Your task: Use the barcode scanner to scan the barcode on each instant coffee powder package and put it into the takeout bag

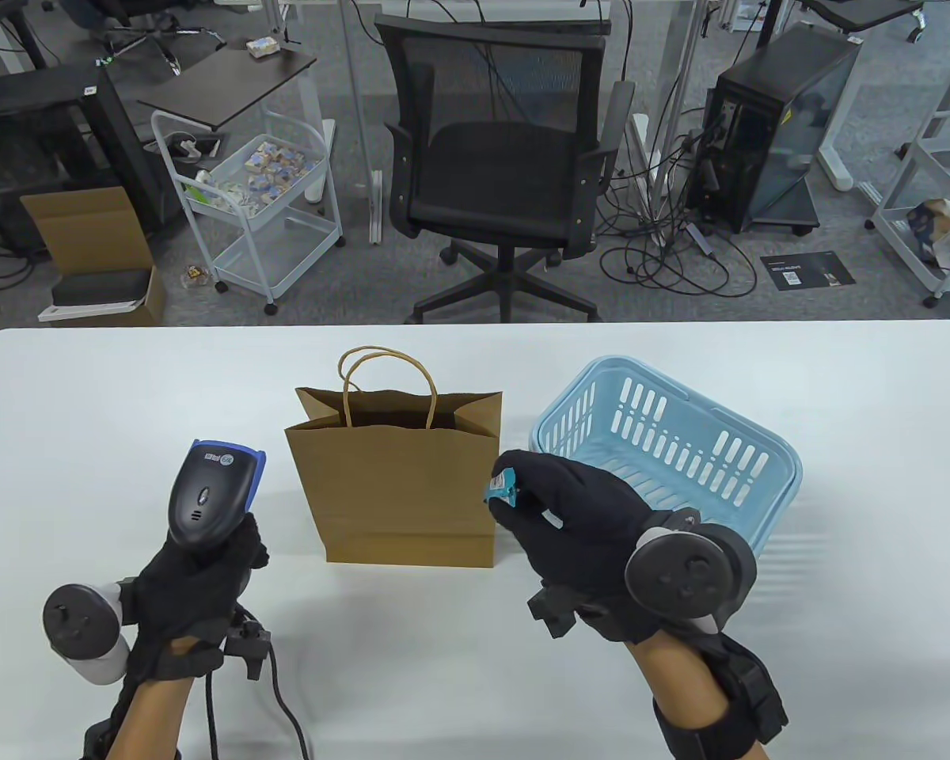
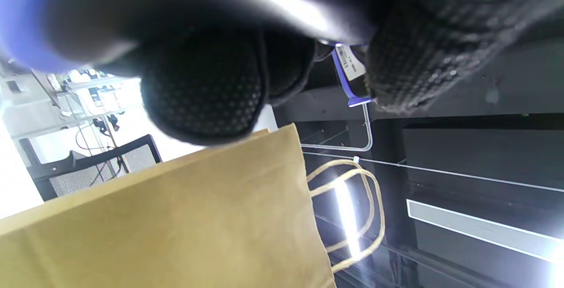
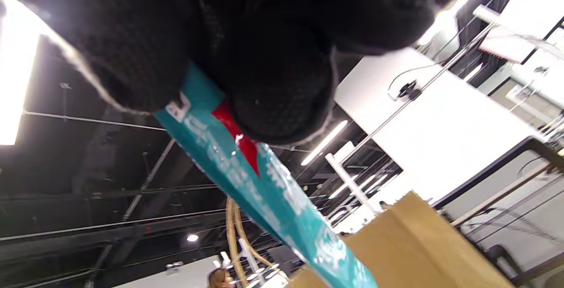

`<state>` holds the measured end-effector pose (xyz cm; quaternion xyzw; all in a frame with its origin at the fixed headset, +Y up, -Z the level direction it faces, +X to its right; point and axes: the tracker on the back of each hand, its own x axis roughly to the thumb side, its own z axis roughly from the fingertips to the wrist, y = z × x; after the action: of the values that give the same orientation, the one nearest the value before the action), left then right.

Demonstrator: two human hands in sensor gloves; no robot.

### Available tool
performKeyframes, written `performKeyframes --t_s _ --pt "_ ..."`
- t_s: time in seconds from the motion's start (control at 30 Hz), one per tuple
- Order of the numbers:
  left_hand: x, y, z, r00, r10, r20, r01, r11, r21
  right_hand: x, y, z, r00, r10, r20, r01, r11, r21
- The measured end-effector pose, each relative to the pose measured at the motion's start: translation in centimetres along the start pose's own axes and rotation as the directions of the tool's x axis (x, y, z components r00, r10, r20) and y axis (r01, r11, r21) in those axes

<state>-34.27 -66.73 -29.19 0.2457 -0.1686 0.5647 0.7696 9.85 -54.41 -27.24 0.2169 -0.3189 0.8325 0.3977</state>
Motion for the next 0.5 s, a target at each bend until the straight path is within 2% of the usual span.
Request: performKeyframes --t_s 0.13,0.27,0.4,0.5 --pt "0.4 -0.6 0.3 0.999 -0.021 0.046 0.021 1.0 0.005 -2.0 1.8 1.7 0.995 -0.078 -0.056 0.079 0.997 0.018" --pt "1.0 -1.7 0.4 0.997 -0.026 0.078 0.03 0.999 -0.046 -3.7 3.1 3.2 0.977 -0.182 -0.114 0.187 0.982 0.034" --pt "1.3 -3.0 0.5 0.996 0.0 0.085 0.01 0.992 -0.122 -5.1 4.6 4.7 0.94 -0.286 -0.188 0.302 0.952 0.06" --pt "1.4 -4.1 0.9 0.994 -0.002 0.109 0.02 0.985 -0.17 -6.1 6.2 6.3 0.884 -0.378 -0.275 0.415 0.905 0.093"
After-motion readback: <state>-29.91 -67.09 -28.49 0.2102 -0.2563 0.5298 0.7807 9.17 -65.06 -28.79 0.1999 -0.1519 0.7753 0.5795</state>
